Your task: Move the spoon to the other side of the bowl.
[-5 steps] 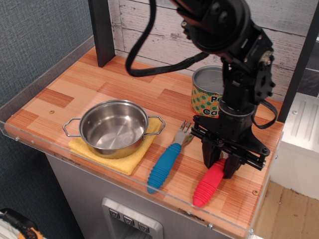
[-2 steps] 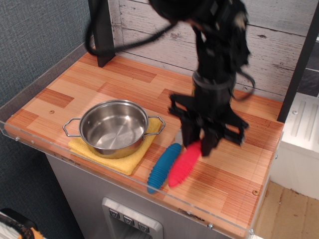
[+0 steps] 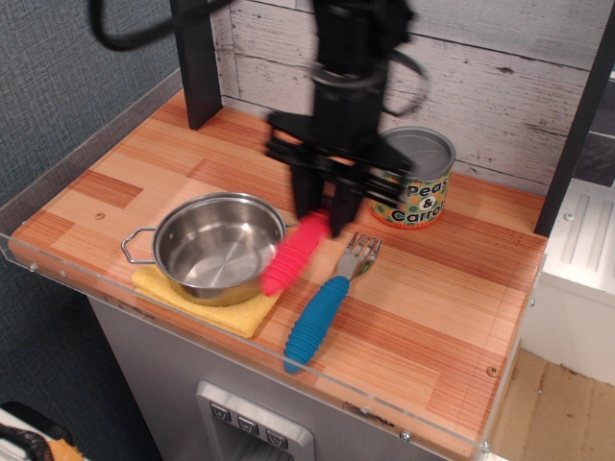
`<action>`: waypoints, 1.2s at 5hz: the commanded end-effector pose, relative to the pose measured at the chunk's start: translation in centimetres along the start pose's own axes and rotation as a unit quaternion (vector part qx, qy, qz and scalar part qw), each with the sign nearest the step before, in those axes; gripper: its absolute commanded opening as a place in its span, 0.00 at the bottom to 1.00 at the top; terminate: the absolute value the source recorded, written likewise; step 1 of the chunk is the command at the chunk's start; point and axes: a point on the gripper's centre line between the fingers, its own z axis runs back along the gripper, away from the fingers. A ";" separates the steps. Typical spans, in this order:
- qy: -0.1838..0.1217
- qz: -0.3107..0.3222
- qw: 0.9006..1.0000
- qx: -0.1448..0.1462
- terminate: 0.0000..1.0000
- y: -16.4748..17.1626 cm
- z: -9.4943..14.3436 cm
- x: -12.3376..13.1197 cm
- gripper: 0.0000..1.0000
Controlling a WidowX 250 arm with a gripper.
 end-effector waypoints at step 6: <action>-0.014 0.049 0.993 0.105 0.00 16.9 -0.8 0.5 0.00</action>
